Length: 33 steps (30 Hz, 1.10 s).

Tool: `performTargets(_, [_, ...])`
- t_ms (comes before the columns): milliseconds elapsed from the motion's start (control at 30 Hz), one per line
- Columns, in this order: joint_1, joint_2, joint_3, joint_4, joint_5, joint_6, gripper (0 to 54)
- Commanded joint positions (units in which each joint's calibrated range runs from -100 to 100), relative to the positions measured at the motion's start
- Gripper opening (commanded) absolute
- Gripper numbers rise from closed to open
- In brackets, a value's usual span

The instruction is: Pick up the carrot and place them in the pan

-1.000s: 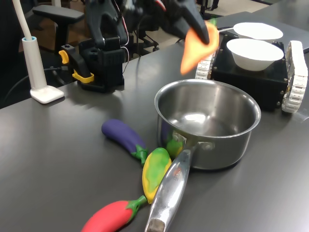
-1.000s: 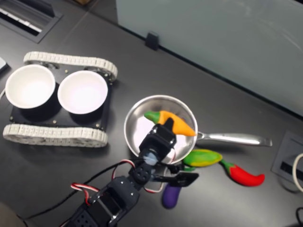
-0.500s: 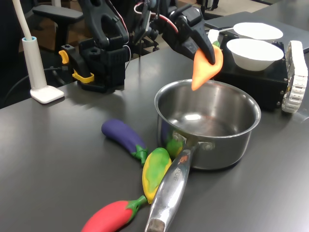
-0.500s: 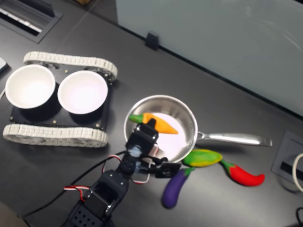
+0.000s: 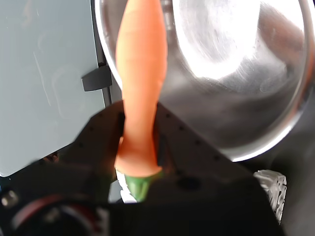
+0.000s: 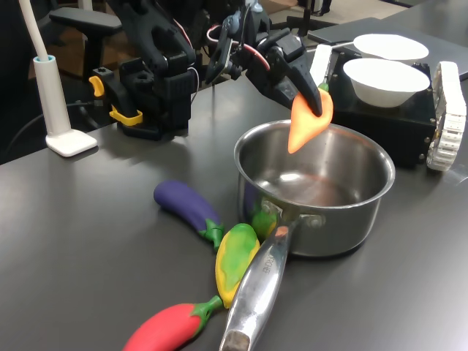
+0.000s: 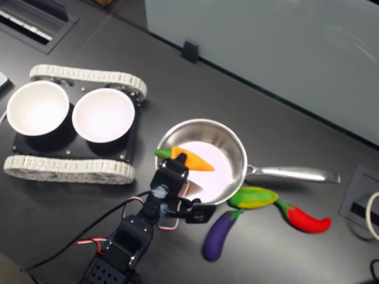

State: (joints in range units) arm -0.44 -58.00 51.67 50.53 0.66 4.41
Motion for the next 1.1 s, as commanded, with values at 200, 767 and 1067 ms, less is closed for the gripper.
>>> performTargets(200, [1.2,-0.6,-0.1,-6.2,0.5,1.1,1.6])
performTargets(767, [3.3,3.5,1.6,-10.8,0.8,1.6,2.0])
performTargets(1067, [5.5,3.2,1.8,-11.0,0.0,1.6,8.8])
